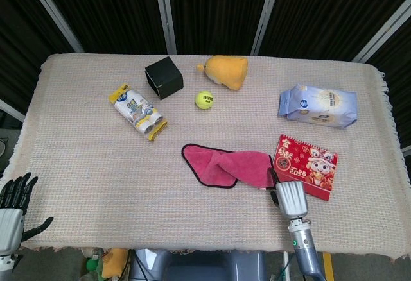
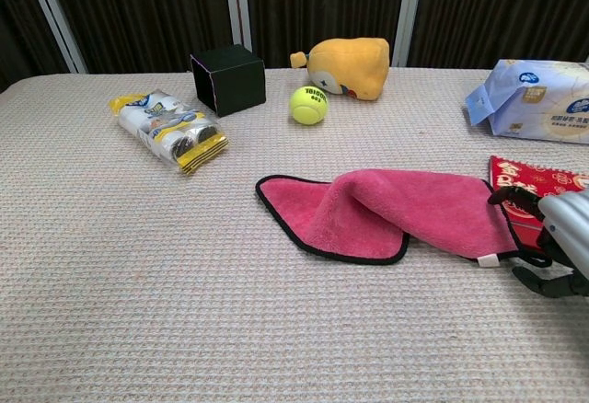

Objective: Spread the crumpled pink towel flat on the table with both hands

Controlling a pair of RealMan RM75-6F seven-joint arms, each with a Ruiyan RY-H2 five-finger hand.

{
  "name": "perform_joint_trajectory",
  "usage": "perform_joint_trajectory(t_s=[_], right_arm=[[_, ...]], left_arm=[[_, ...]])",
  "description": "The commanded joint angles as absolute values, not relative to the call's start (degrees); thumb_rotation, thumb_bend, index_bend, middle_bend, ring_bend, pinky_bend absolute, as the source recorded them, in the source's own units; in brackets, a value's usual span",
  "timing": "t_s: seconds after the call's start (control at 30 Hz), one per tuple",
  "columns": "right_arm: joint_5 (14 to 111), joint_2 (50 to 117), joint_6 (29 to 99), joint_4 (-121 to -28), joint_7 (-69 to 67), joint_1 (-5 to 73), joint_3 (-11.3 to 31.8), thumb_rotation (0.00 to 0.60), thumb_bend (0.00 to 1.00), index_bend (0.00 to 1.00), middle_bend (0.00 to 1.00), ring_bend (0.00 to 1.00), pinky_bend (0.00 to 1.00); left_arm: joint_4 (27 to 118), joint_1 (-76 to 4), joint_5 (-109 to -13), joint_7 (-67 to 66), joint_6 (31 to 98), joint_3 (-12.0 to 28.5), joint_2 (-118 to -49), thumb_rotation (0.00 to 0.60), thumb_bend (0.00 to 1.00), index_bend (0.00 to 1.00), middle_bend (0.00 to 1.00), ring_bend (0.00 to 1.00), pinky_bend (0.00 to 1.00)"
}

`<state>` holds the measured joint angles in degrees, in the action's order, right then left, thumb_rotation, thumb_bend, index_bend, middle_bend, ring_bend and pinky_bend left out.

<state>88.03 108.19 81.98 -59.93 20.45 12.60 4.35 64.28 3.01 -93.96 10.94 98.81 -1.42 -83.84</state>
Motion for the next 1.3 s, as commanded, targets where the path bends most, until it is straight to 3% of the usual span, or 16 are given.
perform_joint_trajectory(t_s=[0.03, 0.2, 0.27, 0.33, 0.9, 1.3], right_arm=[[88.01, 108.64, 82.10, -59.28, 19.93, 12.81, 4.44, 0.600, 0.32, 0.22, 1.00, 1.00, 0.97], [86.70, 110.13, 80.70, -55.64, 17.47, 13.19, 4.91, 0.600, 0.32, 0.22, 1.00, 1.00, 0.97], [89.59, 111.76, 84.85, -53.36, 15.56, 12.37, 3.21, 0.600, 0.32, 0.22, 1.00, 1.00, 0.97], [90.17, 112.03, 86.21, -52.95, 14.90, 13.33, 4.41, 0.600, 0.32, 0.23, 1.00, 1.00, 0.97], [91.79, 109.92, 89.81, -56.88, 13.51, 14.33, 5.28, 0.600, 0.40, 0.50, 1.00, 1.00, 0.97], [91.83, 109.88, 89.62, -56.87, 13.39, 14.69, 5.13, 0.600, 0.46, 0.60, 1.00, 1.00, 0.97]], left_arm=[[64.35, 3.02, -93.95, 10.91, 98.80, -1.42, -83.84, 0.600, 0.00, 0.00, 0.00, 0.00, 0.00], [64.45, 3.03, -94.00, 10.72, 98.84, -1.45, -83.84, 0.600, 0.00, 0.00, 0.00, 0.00, 0.00], [64.45, 3.04, -93.95, 10.62, 98.79, -1.44, -83.83, 0.600, 0.00, 0.00, 0.00, 0.00, 0.00], [64.42, 3.03, -93.87, 10.52, 98.71, -1.42, -83.81, 0.600, 0.00, 0.00, 0.00, 0.00, 0.00], [64.29, 2.94, -94.12, 10.35, 98.68, -1.55, -83.89, 0.600, 0.00, 0.00, 0.00, 0.00, 0.00], [64.26, 2.90, -94.04, 10.41, 98.56, -1.54, -83.90, 0.600, 0.00, 0.00, 0.00, 0.00, 0.00]])
